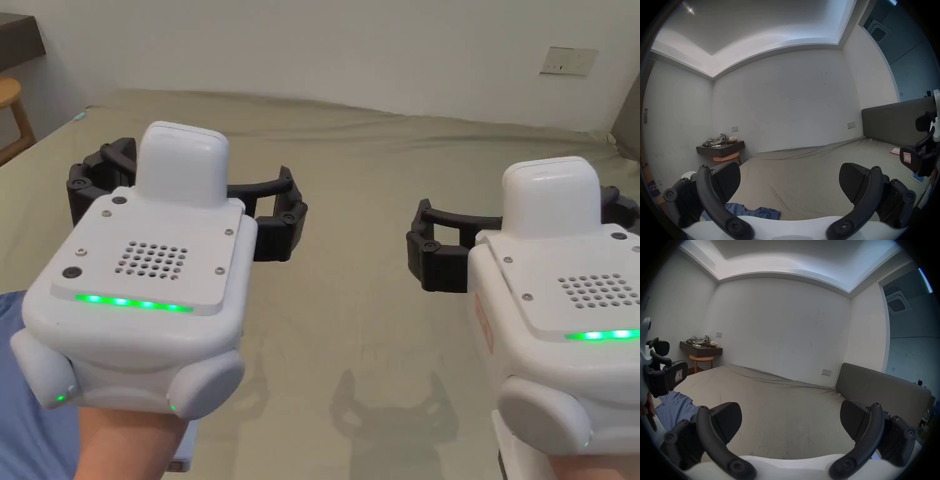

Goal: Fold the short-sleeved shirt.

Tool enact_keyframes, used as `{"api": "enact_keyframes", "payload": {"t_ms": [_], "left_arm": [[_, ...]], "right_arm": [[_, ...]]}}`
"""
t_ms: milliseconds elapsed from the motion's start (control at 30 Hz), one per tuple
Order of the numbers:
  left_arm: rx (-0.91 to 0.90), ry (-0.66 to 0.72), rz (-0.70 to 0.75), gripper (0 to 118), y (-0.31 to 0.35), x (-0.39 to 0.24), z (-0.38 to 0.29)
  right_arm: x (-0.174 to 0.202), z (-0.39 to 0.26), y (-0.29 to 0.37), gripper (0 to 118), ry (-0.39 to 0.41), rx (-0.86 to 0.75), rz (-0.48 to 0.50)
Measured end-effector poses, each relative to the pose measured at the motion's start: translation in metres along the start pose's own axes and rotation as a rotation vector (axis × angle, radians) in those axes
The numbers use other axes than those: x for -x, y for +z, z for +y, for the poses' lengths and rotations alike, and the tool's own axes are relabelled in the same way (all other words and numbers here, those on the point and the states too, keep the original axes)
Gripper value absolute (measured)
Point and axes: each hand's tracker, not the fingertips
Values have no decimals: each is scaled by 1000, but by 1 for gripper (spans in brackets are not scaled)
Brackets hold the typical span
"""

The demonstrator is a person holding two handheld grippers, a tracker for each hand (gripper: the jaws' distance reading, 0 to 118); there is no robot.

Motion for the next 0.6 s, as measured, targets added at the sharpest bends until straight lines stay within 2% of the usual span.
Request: {"api": "enact_keyframes", "payload": {"t_ms": [600], "left_arm": [[0,-7,4,118,-1,-3,4]], "right_arm": [[-2,2,-5,118,5,-1,4]]}}
